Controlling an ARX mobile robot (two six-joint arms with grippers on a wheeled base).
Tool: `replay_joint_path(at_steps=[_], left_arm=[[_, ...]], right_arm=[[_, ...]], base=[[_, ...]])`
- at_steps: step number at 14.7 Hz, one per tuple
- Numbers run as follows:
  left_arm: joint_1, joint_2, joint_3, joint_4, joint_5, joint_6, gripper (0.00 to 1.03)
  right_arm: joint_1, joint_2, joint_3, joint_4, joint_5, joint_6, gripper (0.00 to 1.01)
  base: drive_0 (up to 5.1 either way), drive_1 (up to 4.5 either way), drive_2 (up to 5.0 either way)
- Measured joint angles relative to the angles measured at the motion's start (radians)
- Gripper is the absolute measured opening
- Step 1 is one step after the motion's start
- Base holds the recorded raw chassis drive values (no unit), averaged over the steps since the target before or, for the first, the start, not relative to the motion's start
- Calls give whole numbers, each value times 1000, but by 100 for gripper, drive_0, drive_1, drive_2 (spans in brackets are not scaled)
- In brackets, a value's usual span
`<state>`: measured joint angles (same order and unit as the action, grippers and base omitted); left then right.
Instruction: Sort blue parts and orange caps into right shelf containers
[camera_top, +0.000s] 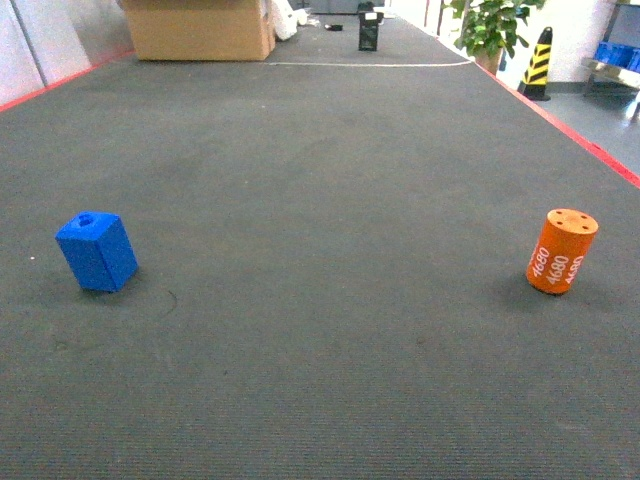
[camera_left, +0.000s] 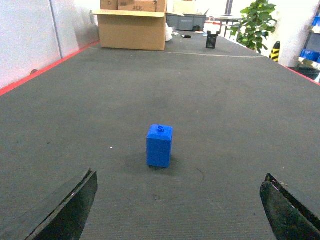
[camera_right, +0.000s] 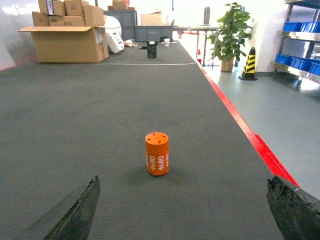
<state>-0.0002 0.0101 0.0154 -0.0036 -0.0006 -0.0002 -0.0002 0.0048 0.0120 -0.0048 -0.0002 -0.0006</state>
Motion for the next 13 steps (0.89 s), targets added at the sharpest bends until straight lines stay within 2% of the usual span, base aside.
replay_joint_path(at_steps=[13], left_arm=[[0,0,0,0,0,0,98]], right_arm=[[0,0,0,0,0,0,98]], base=[[0,0,0]])
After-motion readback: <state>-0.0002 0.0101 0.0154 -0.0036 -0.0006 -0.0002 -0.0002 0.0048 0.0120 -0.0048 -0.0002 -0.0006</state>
